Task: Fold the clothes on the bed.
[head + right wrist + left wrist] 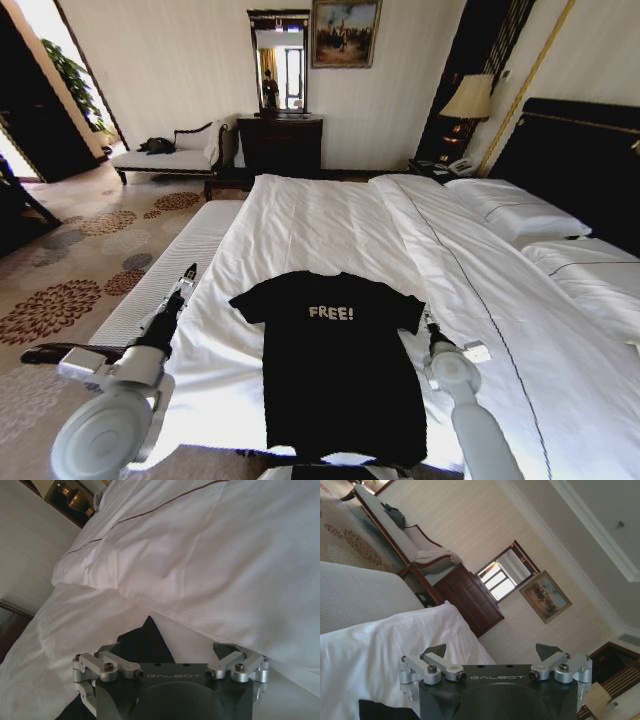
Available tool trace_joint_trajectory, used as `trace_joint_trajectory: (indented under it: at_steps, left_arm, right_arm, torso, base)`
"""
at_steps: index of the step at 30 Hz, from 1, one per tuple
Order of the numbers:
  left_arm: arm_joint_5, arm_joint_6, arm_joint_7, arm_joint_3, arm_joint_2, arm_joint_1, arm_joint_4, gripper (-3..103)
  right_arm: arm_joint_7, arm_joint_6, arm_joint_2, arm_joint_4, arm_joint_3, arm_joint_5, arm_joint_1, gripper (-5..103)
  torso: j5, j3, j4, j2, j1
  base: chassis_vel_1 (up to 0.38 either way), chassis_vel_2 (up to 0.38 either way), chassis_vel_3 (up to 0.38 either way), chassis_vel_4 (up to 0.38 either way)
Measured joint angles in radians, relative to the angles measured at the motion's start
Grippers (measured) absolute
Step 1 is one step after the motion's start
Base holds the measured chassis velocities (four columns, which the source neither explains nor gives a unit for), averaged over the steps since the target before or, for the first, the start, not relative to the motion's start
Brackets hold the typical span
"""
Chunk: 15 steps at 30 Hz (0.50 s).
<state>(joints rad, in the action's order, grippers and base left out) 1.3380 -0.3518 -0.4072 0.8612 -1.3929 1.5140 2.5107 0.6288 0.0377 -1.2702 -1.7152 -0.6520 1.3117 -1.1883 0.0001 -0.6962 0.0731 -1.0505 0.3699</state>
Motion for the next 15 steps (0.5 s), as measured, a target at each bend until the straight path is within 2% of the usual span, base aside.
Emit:
trace_joint_trajectory:
  at_steps: [6,10,15]
  left_arm:
    - [0.013,-0.009,-0.009,0.004,0.014,-0.007,-0.004,100]
    - [0.023,-0.022,-0.029,0.009,0.019,-0.017,-0.006,100]
    - [0.030,-0.024,-0.038,0.011,0.025,-0.028,-0.008,100]
  right_arm:
    - [-0.014,-0.009,0.002,0.071,0.004,0.002,0.055,100]
    - [0.052,-0.009,-0.012,0.016,0.003,0.019,0.031,100]
    - [0.078,-0.007,-0.030,-0.021,0.003,0.023,-0.005,100]
  torso:
    - [0.0000,0.000,-0.0002,0.000,0.000]
    - [-0.0001,0.000,0.0001,0.000,0.000]
    - [-0.0002,0.000,0.0002,0.000,0.000]
  base:
    - [0.000,0.000,0.000,0.000]
    - [0.000,0.000,0.000,0.000]
    - [0.000,0.000,0.000,0.000]
